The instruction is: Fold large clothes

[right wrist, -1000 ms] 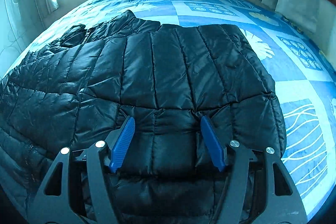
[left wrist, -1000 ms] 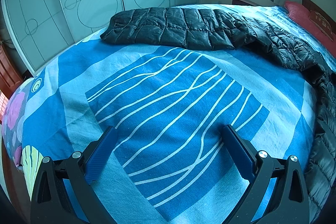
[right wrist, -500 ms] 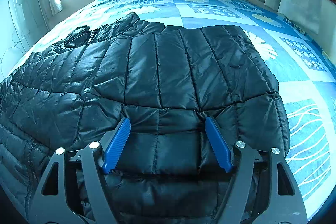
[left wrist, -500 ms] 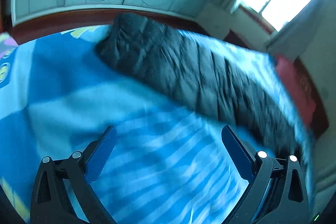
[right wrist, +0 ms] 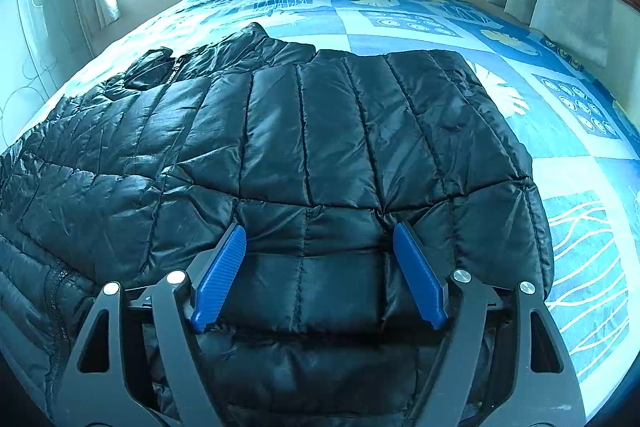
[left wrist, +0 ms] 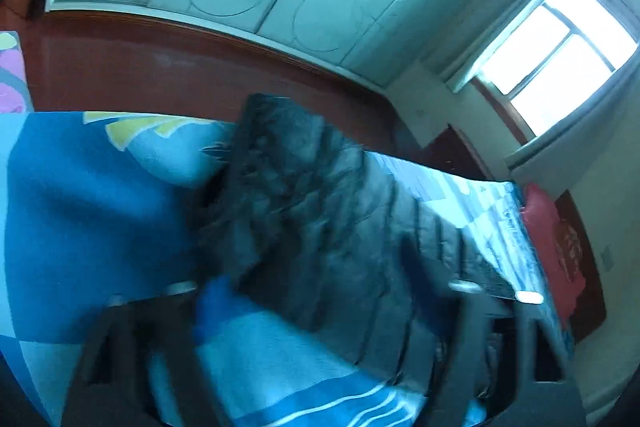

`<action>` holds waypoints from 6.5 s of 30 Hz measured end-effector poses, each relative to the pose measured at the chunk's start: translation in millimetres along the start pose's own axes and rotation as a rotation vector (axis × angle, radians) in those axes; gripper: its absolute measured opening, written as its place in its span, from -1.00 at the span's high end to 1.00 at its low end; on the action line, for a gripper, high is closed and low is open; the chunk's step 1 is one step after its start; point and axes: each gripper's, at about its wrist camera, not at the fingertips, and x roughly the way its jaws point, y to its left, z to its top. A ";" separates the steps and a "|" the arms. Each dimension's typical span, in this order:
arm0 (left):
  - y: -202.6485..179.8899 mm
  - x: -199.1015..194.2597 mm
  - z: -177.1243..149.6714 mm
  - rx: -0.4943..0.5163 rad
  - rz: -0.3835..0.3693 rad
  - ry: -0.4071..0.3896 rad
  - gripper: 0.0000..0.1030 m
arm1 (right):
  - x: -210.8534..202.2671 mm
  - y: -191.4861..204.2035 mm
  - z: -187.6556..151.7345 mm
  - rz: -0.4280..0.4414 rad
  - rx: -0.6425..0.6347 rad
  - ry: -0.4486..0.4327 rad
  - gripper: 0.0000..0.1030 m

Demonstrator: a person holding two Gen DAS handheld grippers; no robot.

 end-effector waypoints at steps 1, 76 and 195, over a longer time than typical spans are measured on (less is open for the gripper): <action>3.5 -1.2 1.3 -0.011 0.004 -0.006 -0.01 | 0.1 -0.3 -0.1 0.000 -0.001 -0.001 -0.48; -238.3 -124.8 -200.0 1.039 -0.244 -0.001 -0.52 | -23.5 97.4 47.3 0.161 0.042 -0.009 0.65; -48.8 -188.5 -220.9 0.804 -0.347 0.612 -0.57 | -251.2 -90.3 -268.6 0.112 0.297 0.150 -0.35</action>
